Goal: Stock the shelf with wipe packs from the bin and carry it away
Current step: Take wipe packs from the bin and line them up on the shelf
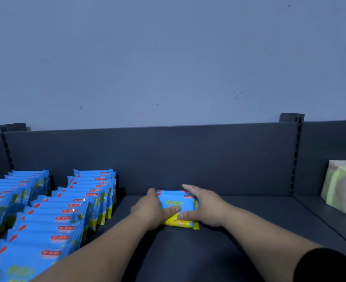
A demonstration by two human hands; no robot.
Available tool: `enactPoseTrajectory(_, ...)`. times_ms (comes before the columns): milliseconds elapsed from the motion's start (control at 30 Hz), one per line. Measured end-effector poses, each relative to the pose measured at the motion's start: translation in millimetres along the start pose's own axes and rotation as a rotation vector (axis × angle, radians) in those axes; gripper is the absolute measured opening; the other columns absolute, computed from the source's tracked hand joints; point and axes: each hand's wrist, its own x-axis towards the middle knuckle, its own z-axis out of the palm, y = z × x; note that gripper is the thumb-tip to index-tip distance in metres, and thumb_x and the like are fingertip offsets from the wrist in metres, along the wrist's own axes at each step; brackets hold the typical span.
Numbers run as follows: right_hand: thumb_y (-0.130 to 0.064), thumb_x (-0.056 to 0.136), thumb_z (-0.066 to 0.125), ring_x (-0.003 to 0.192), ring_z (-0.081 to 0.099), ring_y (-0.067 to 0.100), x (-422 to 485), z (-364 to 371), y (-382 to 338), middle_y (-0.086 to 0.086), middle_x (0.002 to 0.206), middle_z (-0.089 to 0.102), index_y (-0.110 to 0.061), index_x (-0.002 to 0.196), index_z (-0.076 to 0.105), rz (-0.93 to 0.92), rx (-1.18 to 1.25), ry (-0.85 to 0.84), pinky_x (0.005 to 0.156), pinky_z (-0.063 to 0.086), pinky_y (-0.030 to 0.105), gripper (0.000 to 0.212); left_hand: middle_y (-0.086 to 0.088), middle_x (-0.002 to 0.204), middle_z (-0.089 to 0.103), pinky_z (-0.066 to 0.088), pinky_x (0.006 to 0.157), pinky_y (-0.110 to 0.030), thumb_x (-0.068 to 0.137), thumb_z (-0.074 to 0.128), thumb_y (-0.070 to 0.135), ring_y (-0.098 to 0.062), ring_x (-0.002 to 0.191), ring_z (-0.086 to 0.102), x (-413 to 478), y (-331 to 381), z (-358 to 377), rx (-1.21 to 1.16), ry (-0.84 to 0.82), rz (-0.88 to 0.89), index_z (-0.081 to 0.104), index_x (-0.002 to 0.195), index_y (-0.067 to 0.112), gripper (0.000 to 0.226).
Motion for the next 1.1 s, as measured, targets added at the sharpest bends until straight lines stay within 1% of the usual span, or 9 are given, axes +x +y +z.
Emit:
enactPoseTrajectory(100, -0.039, 0.069, 0.083, 0.129, 0.040, 0.005, 0, 7, 1, -0.011, 0.145, 0.041, -0.035, 0.147, 0.029, -0.041, 0.087, 0.031, 0.106, 0.032, 0.018, 0.095, 0.004, 0.139, 0.047, 0.040, 0.102, -0.029, 0.073, 0.070, 0.058, -0.018, 0.125, 0.048, -3, -2, 2, -0.103, 0.018, 0.075, 0.017, 0.149, 0.022, 0.099)
enactPoseTrajectory(233, -0.030, 0.066, 0.086, 0.131, 0.035, 0.003, -3, 8, -1, -0.011, 0.149, 0.034, -0.035, 0.146, 0.033, -0.100, 0.126, 0.093, 0.109, 0.029, 0.018, 0.096, 0.005, 0.137, 0.047, 0.038, 0.092, -0.019, 0.069, 0.080, 0.045, -0.014, 0.122, 0.048, -4, -7, 5, -0.270, 0.078, 0.138, 0.021, 0.148, 0.025, 0.101)
enactPoseTrajectory(367, -0.024, 0.068, 0.085, 0.122, 0.038, -0.006, -4, 6, -7, -0.018, 0.153, 0.020, -0.035, 0.146, 0.032, -0.184, 0.040, 0.158, 0.100, 0.029, 0.010, 0.095, 0.006, 0.136, 0.039, 0.031, 0.089, -0.014, 0.067, 0.085, 0.032, -0.006, 0.116, 0.041, -5, -3, 4, -0.362, 0.172, 0.219, 0.024, 0.147, 0.029, 0.100)
enactPoseTrajectory(433, -0.023, 0.073, 0.080, 0.125, 0.040, -0.002, -2, 3, -8, -0.021, 0.153, 0.016, -0.037, 0.145, 0.032, -0.215, -0.031, 0.184, 0.101, 0.034, 0.014, 0.088, 0.007, 0.139, 0.033, 0.031, 0.089, -0.014, 0.069, 0.083, 0.029, -0.003, 0.112, 0.039, -2, 0, 3, -0.344, 0.181, 0.251, 0.023, 0.148, 0.030, 0.099)
enactPoseTrajectory(567, -0.025, 0.078, 0.076, 0.136, 0.033, 0.009, 6, -5, -6, -0.017, 0.157, 0.009, -0.037, 0.147, 0.028, -0.178, -0.186, 0.148, 0.108, 0.033, 0.024, 0.086, 0.002, 0.143, 0.026, 0.038, 0.098, -0.022, 0.071, 0.081, 0.032, -0.013, 0.121, 0.042, 7, 0, 3, -0.214, 0.157, 0.213, 0.019, 0.148, 0.031, 0.098)
enactPoseTrajectory(667, -0.029, 0.077, 0.078, 0.136, 0.034, 0.009, 12, -10, -3, -0.016, 0.158, 0.007, -0.037, 0.148, 0.024, -0.133, -0.207, 0.097, 0.109, 0.034, 0.026, 0.090, 0.000, 0.140, 0.025, 0.039, 0.089, -0.019, 0.070, 0.082, 0.030, -0.012, 0.103, 0.045, 13, 0, 2, -0.253, 0.119, 0.167, 0.027, 0.141, 0.031, 0.089)
enactPoseTrajectory(900, -0.018, 0.075, 0.079, 0.137, 0.027, 0.007, 23, 2, 0, -0.010, 0.155, 0.014, -0.036, 0.149, 0.022, -0.093, -0.006, 0.087, 0.100, 0.024, 0.012, 0.095, -0.004, 0.144, 0.022, 0.038, 0.082, -0.016, 0.066, 0.084, 0.021, -0.014, 0.108, 0.045, 20, -3, 0, -0.337, 0.093, 0.166, 0.038, 0.129, 0.031, 0.078)
enactPoseTrajectory(1033, -0.012, 0.073, 0.077, 0.134, 0.027, 0.002, 22, 8, 2, -0.012, 0.155, 0.014, -0.039, 0.146, 0.026, -0.124, 0.059, 0.117, 0.097, 0.024, 0.008, 0.093, 0.002, 0.131, 0.035, 0.033, 0.064, -0.001, 0.068, 0.081, 0.013, -0.006, 0.099, 0.040, 19, -4, 5, -0.341, 0.128, 0.261, 0.041, 0.127, 0.029, 0.073)
enactPoseTrajectory(1100, -0.010, 0.073, 0.077, 0.128, 0.029, -0.008, 19, 6, 3, -0.015, 0.154, 0.014, -0.040, 0.145, 0.028, -0.153, 0.054, 0.157, 0.092, 0.024, 0.000, 0.092, 0.004, 0.137, 0.029, 0.029, 0.071, 0.000, 0.070, 0.080, 0.010, -0.002, 0.105, 0.035, 18, -3, 8, -0.354, 0.151, 0.315, 0.040, 0.131, 0.029, 0.075)
